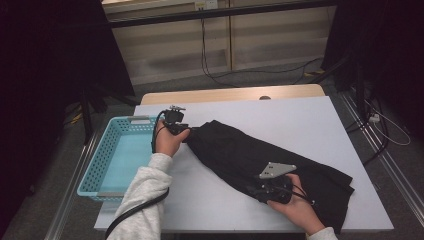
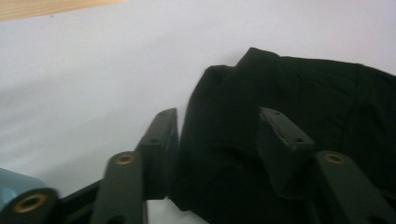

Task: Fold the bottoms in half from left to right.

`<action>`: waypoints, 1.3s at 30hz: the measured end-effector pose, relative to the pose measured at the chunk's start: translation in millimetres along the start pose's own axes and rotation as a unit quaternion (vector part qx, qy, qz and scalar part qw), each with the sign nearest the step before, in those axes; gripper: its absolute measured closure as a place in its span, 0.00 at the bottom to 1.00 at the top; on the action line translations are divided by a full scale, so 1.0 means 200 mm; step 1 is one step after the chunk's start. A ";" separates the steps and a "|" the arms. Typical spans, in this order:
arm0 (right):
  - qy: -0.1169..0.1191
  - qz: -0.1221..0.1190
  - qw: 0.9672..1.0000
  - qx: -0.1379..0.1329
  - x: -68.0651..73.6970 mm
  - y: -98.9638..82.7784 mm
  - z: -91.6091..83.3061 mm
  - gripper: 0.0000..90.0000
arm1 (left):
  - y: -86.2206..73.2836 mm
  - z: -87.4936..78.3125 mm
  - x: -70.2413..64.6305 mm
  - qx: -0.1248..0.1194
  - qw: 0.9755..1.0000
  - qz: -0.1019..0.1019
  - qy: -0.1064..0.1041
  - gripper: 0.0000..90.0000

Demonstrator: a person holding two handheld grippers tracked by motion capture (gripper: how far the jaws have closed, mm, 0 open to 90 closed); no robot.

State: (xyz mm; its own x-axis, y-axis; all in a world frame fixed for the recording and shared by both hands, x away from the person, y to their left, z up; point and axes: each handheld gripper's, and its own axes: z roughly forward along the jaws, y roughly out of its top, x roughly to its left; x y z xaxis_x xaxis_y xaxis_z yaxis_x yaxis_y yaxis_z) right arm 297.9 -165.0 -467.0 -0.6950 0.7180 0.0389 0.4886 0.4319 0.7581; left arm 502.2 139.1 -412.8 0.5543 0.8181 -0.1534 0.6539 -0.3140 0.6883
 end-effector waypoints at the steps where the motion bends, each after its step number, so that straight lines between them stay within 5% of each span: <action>1: -0.002 0.001 1.000 0.000 0.00 0.00 0.00 0.60 | 0.00 0.00 0.00 0.003 1.000 -0.006 -0.004 0.46; 8: -0.011 -0.005 1.000 0.009 0.03 0.03 0.02 0.68 | -0.02 -0.01 -0.01 0.006 1.000 -0.003 -0.003 0.39; 16: -0.015 0.006 1.000 0.003 0.00 0.02 0.01 0.95 | -0.04 0.00 -0.01 0.008 1.000 -0.007 -0.006 0.35; 28: -0.039 0.024 0.999 0.022 -0.09 -0.09 -0.17 0.96 | -0.11 -0.03 -0.07 0.008 0.999 -0.011 -0.038 0.41; 39: -0.037 0.025 0.999 0.020 -0.08 -0.10 -0.17 0.96 | -0.26 -0.05 -0.14 0.041 0.998 0.013 -0.040 0.54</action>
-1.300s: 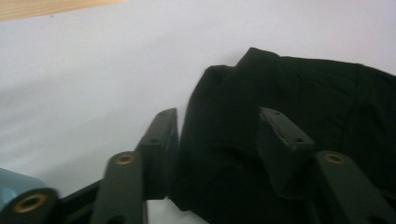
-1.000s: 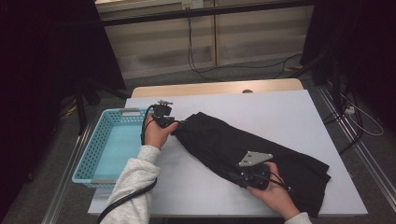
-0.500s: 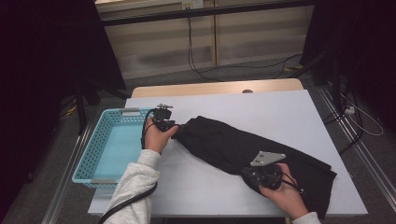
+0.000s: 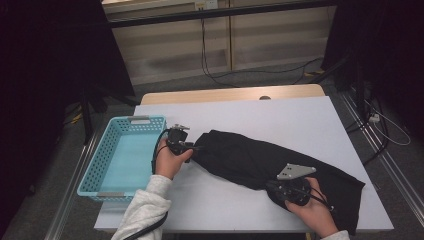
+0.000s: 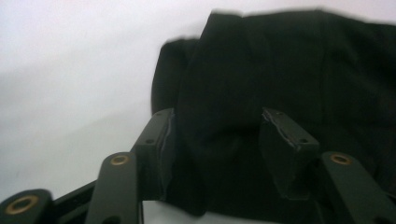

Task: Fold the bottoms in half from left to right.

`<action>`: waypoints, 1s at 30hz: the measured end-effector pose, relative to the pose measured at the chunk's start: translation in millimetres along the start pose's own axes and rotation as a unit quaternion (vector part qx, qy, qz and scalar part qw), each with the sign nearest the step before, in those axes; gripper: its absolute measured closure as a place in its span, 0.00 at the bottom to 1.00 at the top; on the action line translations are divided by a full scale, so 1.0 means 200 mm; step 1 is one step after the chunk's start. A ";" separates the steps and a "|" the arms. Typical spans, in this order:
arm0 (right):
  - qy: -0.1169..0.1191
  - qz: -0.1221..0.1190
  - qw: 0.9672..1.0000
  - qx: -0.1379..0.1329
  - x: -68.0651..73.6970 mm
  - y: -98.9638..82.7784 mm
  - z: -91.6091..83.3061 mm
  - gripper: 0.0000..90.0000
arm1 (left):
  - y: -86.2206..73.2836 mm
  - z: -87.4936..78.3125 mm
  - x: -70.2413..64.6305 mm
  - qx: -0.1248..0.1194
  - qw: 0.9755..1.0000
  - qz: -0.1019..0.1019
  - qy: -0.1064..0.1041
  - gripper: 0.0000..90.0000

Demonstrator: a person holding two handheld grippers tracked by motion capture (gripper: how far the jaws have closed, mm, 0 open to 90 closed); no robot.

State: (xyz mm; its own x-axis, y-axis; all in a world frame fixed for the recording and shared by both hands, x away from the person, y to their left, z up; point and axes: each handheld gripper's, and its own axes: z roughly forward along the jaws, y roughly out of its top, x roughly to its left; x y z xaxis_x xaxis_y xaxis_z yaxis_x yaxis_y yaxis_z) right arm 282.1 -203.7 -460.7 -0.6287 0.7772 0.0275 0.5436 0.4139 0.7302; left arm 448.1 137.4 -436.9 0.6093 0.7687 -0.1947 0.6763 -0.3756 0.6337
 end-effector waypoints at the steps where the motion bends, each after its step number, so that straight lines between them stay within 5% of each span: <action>1: 0.001 0.001 1.000 0.000 0.00 0.00 0.00 0.96 | -0.01 0.00 0.00 0.002 1.000 -0.005 0.003 0.56; 5: 0.002 0.003 1.000 0.001 -0.01 0.00 0.00 0.96 | -0.03 0.00 0.01 0.018 0.999 0.006 0.026 0.72; 11: 0.007 0.004 1.000 -0.003 -0.01 0.00 0.00 0.96 | 0.01 -0.02 0.04 0.030 0.999 -0.002 0.019 0.97; 25: 0.024 -0.009 1.000 -0.001 0.00 0.00 0.00 0.96 | 0.08 -0.15 0.10 -0.010 0.999 -0.035 0.022 0.97; 30: 0.048 -0.019 0.999 0.005 0.04 0.02 0.01 0.96 | 0.08 -0.15 0.11 -0.037 0.997 -0.064 0.028 0.82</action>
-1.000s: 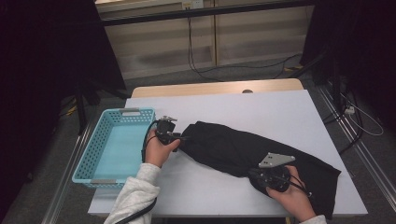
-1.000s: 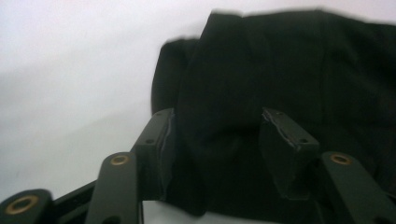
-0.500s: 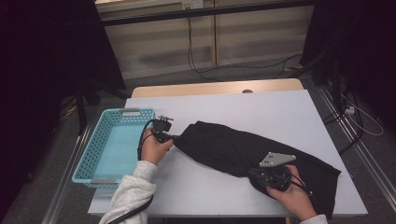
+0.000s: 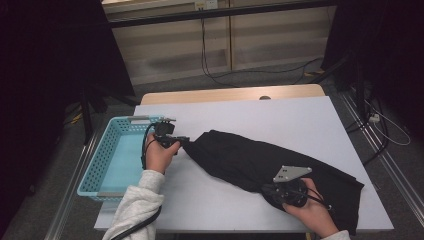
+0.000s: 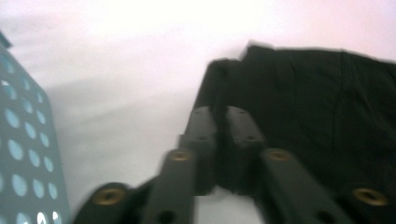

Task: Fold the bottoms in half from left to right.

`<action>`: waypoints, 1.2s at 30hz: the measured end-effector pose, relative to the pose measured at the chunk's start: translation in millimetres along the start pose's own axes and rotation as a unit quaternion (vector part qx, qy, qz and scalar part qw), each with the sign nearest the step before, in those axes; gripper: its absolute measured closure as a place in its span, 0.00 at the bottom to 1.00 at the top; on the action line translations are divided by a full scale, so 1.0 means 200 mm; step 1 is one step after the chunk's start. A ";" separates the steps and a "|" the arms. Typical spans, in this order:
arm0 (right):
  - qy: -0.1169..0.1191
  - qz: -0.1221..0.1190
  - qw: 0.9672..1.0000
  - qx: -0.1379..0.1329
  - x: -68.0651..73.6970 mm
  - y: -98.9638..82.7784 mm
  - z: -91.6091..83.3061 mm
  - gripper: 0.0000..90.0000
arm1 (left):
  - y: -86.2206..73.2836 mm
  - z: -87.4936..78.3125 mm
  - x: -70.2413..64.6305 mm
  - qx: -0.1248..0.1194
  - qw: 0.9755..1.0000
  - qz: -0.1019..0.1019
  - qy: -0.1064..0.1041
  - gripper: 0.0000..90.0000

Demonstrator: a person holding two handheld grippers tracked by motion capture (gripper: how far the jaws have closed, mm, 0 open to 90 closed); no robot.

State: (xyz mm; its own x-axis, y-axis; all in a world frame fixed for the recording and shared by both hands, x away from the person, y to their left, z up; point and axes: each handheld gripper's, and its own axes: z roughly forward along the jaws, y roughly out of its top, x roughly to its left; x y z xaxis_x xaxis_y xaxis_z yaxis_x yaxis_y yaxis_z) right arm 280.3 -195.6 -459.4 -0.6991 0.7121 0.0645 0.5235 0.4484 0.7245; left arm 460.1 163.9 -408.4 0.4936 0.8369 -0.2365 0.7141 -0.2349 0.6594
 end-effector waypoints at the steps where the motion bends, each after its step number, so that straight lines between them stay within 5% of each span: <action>1: 0.004 0.004 1.000 -0.001 0.00 0.00 0.00 0.95 | 0.00 0.01 0.00 0.005 1.000 0.001 -0.006 0.82; 9: -0.005 0.015 1.000 -0.014 0.01 0.03 -0.01 0.63 | -0.01 0.14 -0.03 0.004 1.000 0.012 -0.002 0.46; 19: -0.032 0.044 0.997 -0.046 -0.04 0.03 -0.05 0.39 | -0.04 0.26 -0.01 0.018 1.000 0.009 0.023 0.27; 27: -0.051 0.066 0.995 -0.055 -0.08 0.02 -0.07 0.30 | -0.07 0.26 -0.04 0.023 0.999 0.013 0.024 0.27; 31: -0.051 0.069 0.994 -0.060 -0.09 0.02 -0.08 0.29 | -0.08 0.26 -0.07 0.030 0.998 0.037 0.038 0.38; 36: -0.051 0.068 0.994 -0.066 -0.08 0.03 -0.08 0.27 | -0.09 0.24 -0.07 0.030 0.999 0.025 0.034 0.59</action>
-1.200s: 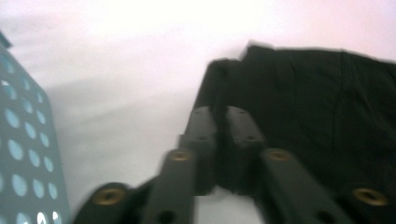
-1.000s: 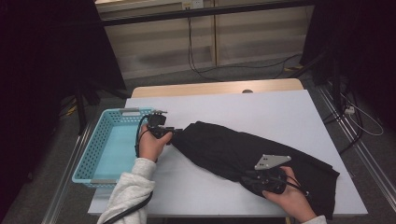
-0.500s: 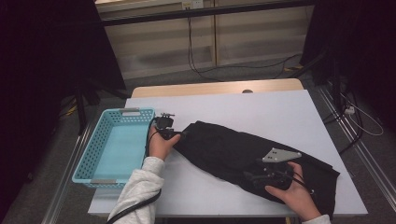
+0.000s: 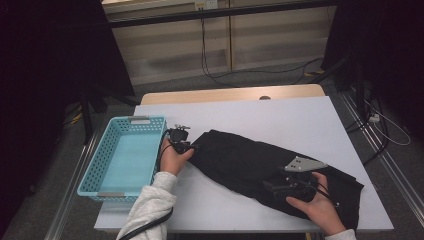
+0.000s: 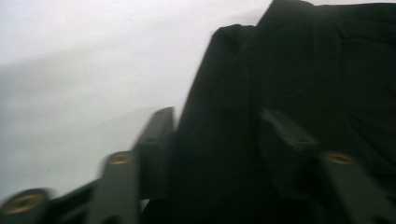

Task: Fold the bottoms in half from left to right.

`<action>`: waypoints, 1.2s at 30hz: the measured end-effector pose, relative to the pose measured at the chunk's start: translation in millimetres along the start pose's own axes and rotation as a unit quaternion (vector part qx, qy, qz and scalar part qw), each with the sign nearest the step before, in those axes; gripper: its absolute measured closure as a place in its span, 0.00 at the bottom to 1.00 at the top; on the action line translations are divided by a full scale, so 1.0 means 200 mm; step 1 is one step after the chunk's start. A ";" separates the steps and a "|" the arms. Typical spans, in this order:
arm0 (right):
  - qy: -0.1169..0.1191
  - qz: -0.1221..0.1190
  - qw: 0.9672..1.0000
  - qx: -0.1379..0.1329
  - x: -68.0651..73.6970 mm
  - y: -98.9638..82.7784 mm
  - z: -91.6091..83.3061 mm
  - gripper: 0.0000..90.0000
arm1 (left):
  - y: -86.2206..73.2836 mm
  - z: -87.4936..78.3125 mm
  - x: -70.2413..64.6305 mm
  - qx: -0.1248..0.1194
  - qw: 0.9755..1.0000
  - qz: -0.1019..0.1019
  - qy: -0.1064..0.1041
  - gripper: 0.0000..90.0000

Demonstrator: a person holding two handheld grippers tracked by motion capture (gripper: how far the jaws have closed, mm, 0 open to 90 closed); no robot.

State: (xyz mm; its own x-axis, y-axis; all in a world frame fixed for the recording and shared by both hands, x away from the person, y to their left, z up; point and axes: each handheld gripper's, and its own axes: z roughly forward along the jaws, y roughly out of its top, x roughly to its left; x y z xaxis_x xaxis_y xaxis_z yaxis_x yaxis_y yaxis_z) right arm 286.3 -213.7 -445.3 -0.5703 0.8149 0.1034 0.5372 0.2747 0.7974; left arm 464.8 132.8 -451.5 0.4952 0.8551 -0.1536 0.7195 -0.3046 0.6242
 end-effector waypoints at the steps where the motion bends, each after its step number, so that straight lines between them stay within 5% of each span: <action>1: 0.001 -0.002 1.000 -0.001 0.00 0.00 0.00 0.27 | 0.00 0.00 0.00 0.001 1.000 -0.003 -0.004 0.62; 11: 0.000 -0.006 1.000 0.001 0.01 0.00 0.01 0.26 | 0.00 0.01 0.00 0.016 0.998 -0.045 -0.042 0.95; 17: -0.005 0.000 1.000 -0.003 0.00 0.00 0.00 0.24 | 0.03 0.00 -0.01 0.032 0.997 -0.051 -0.041 0.97; 36: -0.012 0.004 1.000 -0.006 -0.02 -0.01 -0.02 0.23 | 0.03 -0.12 0.07 0.022 0.998 -0.051 -0.031 0.97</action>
State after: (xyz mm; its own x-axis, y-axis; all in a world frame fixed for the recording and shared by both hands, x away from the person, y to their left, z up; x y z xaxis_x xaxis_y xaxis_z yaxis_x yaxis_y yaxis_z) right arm 285.6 -219.6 -444.2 -0.5509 0.8291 0.0952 0.5334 0.2620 0.8043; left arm 464.6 152.7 -430.5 0.4458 0.8556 -0.2631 0.7882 -0.2358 0.5685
